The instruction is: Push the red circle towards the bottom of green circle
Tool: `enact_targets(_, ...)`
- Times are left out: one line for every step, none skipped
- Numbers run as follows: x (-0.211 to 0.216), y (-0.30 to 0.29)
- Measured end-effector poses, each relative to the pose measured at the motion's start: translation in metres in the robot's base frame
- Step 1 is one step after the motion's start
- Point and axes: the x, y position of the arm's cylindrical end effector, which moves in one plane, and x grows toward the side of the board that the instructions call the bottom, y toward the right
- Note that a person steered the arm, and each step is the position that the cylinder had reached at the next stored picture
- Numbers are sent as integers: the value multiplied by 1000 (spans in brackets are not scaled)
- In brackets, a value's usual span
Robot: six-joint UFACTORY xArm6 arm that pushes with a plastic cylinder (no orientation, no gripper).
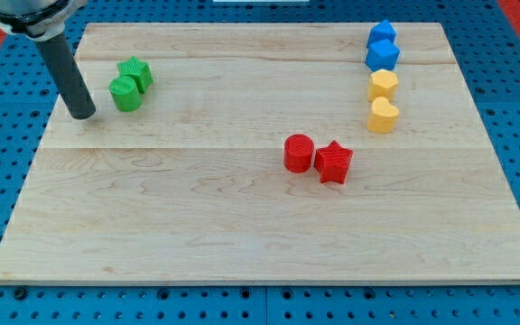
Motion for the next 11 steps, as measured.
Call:
enact_targets(-4, 17)
enact_targets(-4, 17)
enact_targets(3, 29)
enact_targets(31, 43)
enact_targets(75, 68)
enact_targets(112, 98)
enact_targets(128, 115)
enact_targets(153, 194)
enact_targets(162, 296)
enact_targets(156, 390)
enact_targets(118, 395)
